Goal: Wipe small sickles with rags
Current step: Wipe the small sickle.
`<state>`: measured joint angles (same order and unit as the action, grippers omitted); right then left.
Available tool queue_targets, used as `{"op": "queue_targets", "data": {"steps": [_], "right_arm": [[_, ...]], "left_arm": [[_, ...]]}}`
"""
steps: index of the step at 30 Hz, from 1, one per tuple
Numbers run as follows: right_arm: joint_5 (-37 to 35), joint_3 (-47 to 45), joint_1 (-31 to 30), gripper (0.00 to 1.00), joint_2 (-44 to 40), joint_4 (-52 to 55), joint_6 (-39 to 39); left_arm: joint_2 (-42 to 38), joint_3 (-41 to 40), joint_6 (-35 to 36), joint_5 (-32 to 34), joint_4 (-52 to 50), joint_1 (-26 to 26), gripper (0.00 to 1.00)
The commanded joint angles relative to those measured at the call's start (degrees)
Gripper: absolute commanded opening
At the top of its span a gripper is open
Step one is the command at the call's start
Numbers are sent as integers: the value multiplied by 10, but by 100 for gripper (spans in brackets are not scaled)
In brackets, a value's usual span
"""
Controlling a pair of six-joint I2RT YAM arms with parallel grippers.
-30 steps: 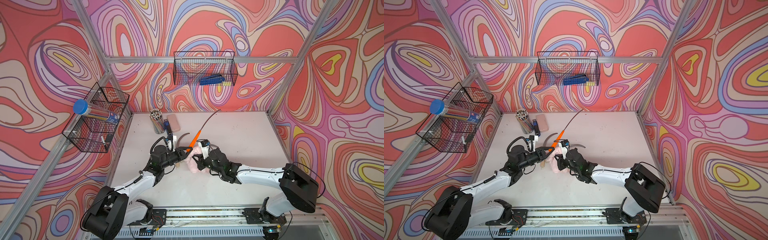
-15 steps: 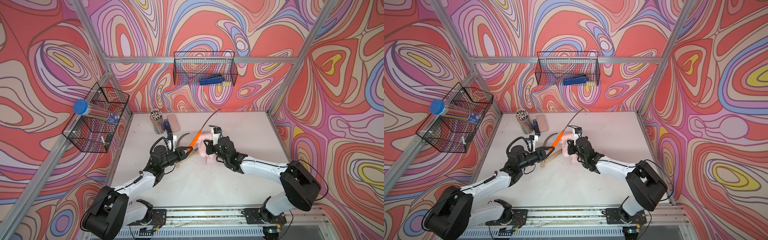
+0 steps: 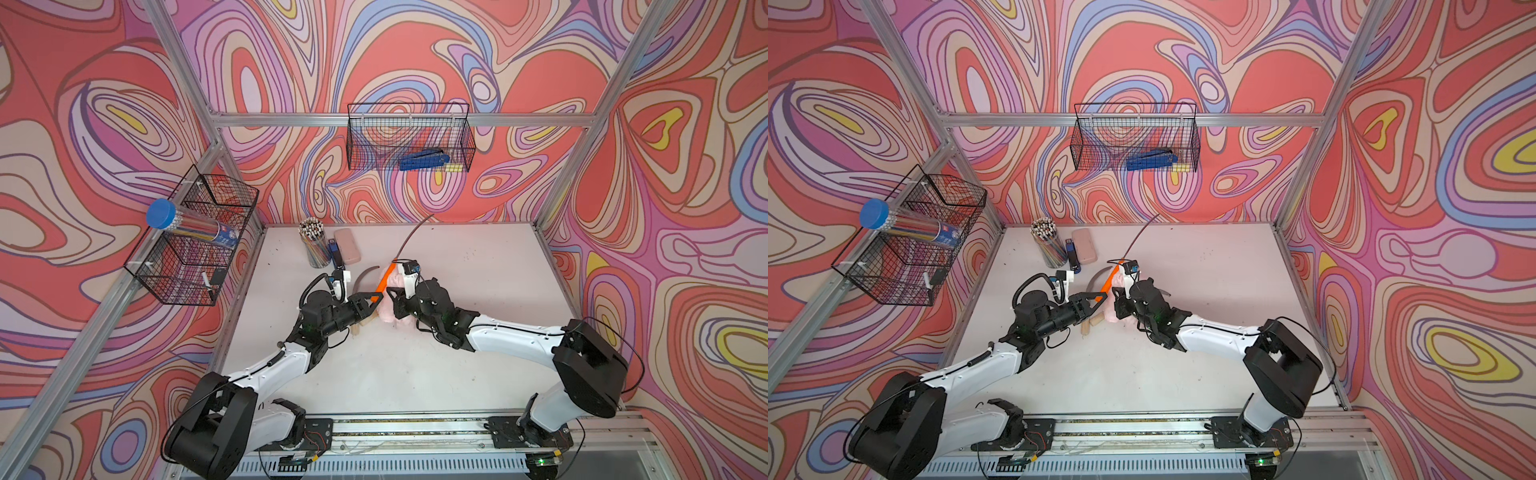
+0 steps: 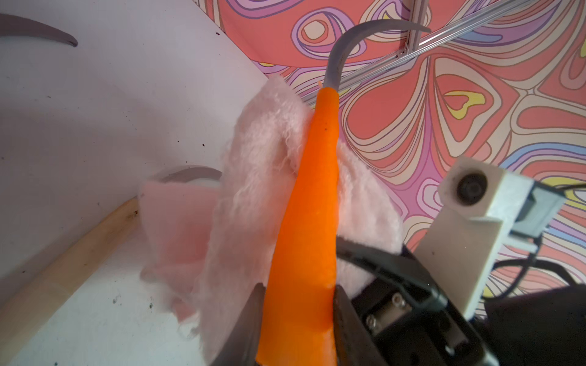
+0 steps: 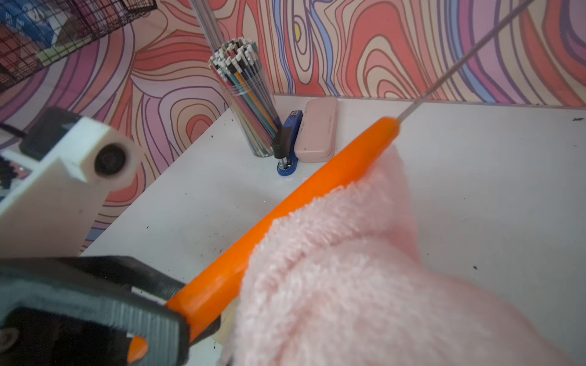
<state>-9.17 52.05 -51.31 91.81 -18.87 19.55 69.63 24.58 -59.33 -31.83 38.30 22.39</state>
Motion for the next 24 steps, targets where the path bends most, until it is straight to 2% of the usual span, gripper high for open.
{"op": "queue_targets", "data": {"steps": [1, 9, 16, 24], "right_arm": [[5, -20, -38, 0, 5, -38, -9], [16, -38, -65, 0, -1, -55, -6], [-64, -6, -61, 0, 16, -30, -26], [-42, 26, 20, 0, 10, 5, -28]], "left_arm": [[5, 5, 8, -13, 10, 4, 0], [7, 6, 8, -10, 9, 4, 0], [6, 2, 6, -13, 12, 5, 0], [-11, -2, 7, -11, 3, 5, 0]]}}
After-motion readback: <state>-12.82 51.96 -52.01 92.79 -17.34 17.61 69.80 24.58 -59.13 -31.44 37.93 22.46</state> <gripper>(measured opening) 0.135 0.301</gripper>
